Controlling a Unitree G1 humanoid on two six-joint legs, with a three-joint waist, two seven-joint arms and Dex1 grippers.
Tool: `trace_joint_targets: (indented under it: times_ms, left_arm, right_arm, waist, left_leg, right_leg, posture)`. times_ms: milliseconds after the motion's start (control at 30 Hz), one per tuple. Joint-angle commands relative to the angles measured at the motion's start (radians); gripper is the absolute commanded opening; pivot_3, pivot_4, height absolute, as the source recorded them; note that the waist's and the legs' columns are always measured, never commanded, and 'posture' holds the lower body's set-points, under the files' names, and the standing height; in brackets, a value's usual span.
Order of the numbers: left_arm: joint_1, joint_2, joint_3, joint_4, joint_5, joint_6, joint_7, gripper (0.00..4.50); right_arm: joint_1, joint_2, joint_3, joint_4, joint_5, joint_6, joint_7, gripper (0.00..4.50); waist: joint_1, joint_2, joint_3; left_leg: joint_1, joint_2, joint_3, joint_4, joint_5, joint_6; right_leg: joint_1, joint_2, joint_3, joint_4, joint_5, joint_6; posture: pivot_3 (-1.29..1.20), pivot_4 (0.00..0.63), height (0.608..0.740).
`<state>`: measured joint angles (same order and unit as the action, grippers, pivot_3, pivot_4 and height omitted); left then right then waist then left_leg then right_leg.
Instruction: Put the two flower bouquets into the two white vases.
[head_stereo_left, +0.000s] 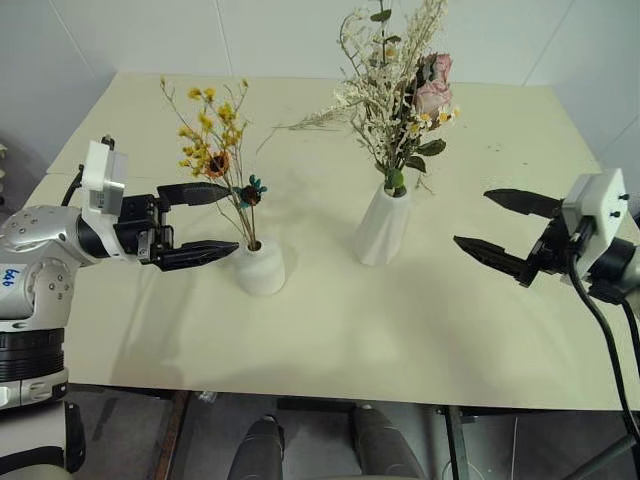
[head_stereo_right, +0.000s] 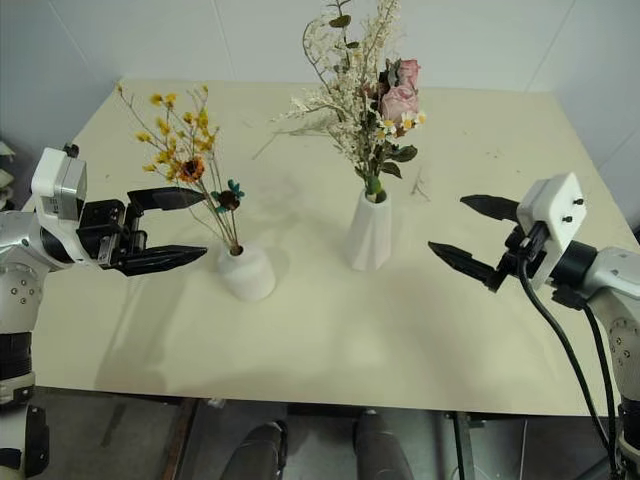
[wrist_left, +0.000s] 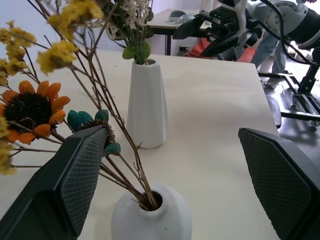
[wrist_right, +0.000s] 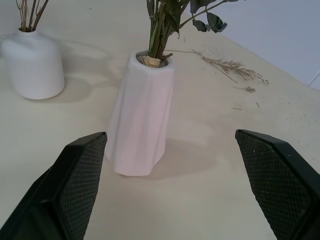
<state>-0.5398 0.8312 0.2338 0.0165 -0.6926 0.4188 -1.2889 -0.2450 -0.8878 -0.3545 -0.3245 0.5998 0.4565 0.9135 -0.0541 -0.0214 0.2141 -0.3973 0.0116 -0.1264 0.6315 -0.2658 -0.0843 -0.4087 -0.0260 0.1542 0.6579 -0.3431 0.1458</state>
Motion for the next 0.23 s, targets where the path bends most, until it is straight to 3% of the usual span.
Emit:
trace_joint_targets:
  times_ms: [33, 233]
  left_arm:
    - [0.011, -0.008, 0.012, -0.037, -0.007, -0.013, 0.0, 4.5]
    - [0.013, -0.015, 0.013, -0.082, -0.021, 0.005, 0.021, 4.5]
  right_arm:
    - [0.018, -0.016, -0.045, -0.025, 0.003, -0.011, 0.0, 4.34]
    - [-0.03, -0.012, -0.015, 0.035, -0.021, -0.042, 0.009, 4.34]
  waist:
    - [0.001, 0.0, 0.0]
    - [0.001, 0.0, 0.0]
  left_leg:
    - [0.0, 0.0, 0.0, 0.0, 0.0, 0.0]
    - [0.0, 0.0, 0.0, 0.001, 0.0, 0.0]
  right_leg:
    - [0.0, 0.0, 0.0, 0.0, 0.0, 0.0]
    - [0.0, 0.0, 0.0, 0.0, 0.0, 0.0]
  posture:
    - [0.0, 0.15, 0.74]
    - [0.0, 0.15, 0.74]
